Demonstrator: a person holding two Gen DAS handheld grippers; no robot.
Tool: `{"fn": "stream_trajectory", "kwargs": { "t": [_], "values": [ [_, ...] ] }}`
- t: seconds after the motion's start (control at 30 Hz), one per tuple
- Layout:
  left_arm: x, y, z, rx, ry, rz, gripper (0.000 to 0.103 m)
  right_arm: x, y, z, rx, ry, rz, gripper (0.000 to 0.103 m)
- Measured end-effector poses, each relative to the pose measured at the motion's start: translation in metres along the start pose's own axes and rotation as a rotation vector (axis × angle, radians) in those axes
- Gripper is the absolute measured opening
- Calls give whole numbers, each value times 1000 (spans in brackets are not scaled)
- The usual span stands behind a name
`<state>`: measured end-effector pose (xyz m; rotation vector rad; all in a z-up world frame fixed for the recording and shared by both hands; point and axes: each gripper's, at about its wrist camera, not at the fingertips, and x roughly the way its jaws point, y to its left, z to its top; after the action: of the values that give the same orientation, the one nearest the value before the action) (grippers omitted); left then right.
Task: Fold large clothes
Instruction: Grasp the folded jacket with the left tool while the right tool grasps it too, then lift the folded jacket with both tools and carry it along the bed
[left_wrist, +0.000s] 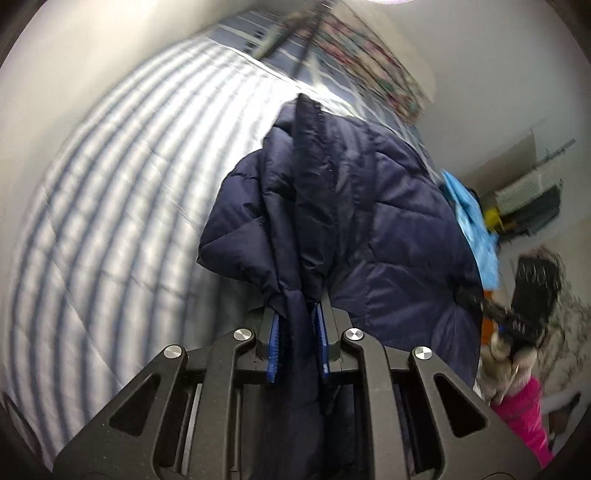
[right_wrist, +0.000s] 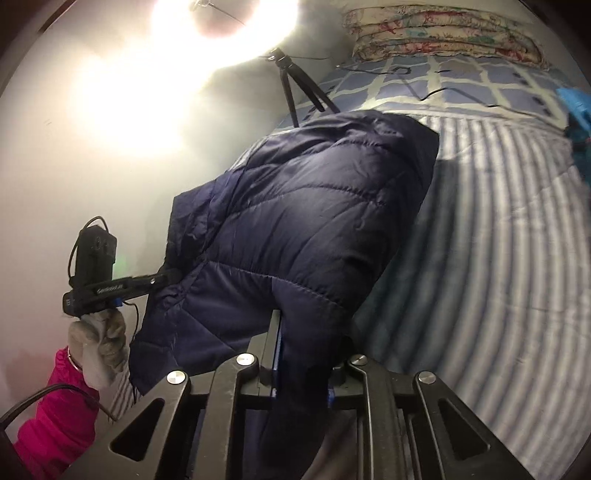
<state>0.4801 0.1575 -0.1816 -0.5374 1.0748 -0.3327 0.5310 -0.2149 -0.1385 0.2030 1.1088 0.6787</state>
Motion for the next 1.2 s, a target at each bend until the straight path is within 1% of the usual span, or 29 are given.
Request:
{"fn": "stream_trajectory", "kwargs": {
  "t": [0.1,0.13,0.17,0.2,0.23,0.27,0.33,0.37,0.4,0.43,0.47,0.53,0.57,0.6,0.63,0.67,0.7,0.73,0.77,0.8,0.83,0.87,0.9,0.97,1.0,1.2],
  "values": [
    [10,-17,-22,25,26,-14,16,-20,-6,-13,-37,29,-26,16],
    [13,-19,-26,30,26,-11,19,-22,-9,-19,-44,40,-37,17],
    [17,-19,-29,37,19,6,28,-21,-12,-24,-47,50,-45,20],
    [20,-18,-30,30,13,24,34,-19,-16,-30,-46,55,-54,23],
    [23,-15,-31,8,12,33,49,-20,-22,-34,-39,52,-66,32],
    [25,-9,-31,-28,19,31,58,-19,-26,-38,-31,45,-76,38],
    [23,0,-33,-52,10,12,61,-20,-32,-45,-14,20,-70,44],
    [24,3,-31,-48,4,8,64,-20,-36,-49,-2,5,-60,57],
    [25,5,-30,-49,4,6,67,-20,-39,-52,14,-9,-48,65],
    [28,9,-28,-59,9,1,69,-20,-44,-56,36,-30,-38,76],
    [34,14,-25,-79,22,-9,69,-19,-49,-61,56,-46,-32,77],
    [42,18,-22,-104,24,-28,69,-8,-59,-63,83,-43,-19,77],
    [44,16,-20,-93,21,-23,69,-2,-66,-65,122,-45,4,75],
    [47,11,-19,-65,19,-2,68,3,-72,-68,169,-53,41,71],
    [52,2,-18,-17,17,33,60,5,-75,-72,200,-61,75,60],
    [54,-2,-18,-1,17,46,46,7,-77,-74,226,-69,104,48],
    [55,-8,-18,15,19,60,41,10,-74,-73,243,-71,114,47],
    [56,-15,-18,37,15,88,31,8,-68,-74,229,-76,95,40],
    [53,-28,-20,75,-2,127,23,8,-62,-72,200,-77,64,35],
    [50,-35,-23,94,-14,147,21,4,-51,-68,155,-74,13,31],
    [45,-46,-26,125,-34,175,18,0,-43,-67,131,-71,-20,26],
    [41,-53,-29,137,-44,180,17,-6,-35,-64,106,-70,-57,22],
    [38,-57,-30,137,-49,175,16,-13,-27,-61,80,-70,-92,21],
    [28,-66,-35,122,-52,137,15,-23,-12,-59,29,-71,-156,19],
    [25,-69,-37,123,-53,133,14,-30,-4,-59,-1,-69,-188,18],
    [9,-109,-66,184,-43,102,13,-70,27,-68,-123,-66,-287,16]
  ]
}}
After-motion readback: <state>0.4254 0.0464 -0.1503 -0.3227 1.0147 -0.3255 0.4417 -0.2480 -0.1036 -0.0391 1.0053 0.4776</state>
